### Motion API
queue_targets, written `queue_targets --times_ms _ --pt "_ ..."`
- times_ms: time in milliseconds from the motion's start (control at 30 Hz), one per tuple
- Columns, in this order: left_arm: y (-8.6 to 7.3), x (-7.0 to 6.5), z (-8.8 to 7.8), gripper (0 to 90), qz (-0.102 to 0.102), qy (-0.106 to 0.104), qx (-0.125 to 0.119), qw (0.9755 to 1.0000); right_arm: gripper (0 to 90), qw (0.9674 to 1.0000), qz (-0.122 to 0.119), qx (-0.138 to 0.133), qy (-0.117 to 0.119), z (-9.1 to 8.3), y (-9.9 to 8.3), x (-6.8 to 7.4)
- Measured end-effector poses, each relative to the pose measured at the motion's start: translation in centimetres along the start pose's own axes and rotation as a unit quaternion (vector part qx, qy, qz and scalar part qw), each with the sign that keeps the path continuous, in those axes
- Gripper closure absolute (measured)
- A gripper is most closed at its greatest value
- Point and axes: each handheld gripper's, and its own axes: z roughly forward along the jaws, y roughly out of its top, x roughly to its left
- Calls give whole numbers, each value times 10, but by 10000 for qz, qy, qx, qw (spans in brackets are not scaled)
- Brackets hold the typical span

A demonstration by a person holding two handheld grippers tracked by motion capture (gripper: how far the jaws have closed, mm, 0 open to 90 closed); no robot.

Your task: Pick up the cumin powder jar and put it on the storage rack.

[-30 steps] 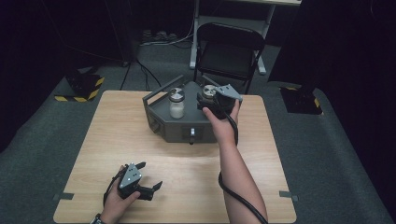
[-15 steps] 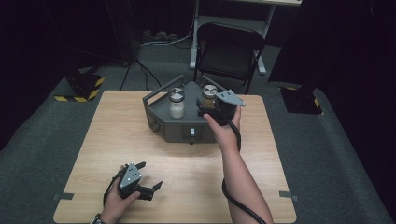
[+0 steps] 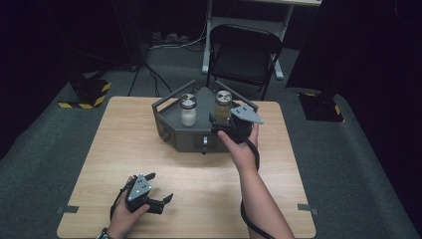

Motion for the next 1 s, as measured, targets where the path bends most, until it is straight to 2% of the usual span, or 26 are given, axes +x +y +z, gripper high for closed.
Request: queue_targets --times_ms 600,800,1000 --pt "0 0 0 8 -7 -24 -11 10000 2 9999 -38 46 92 -23 -21 4" --pt "0 0 0 8 -12 -22 -12 10000 2 9997 -155 58 196 -39 -33 5" --pt "0 0 0 8 -6 -19 -6 10000 2 9995 -169 86 261 -50 -41 6"
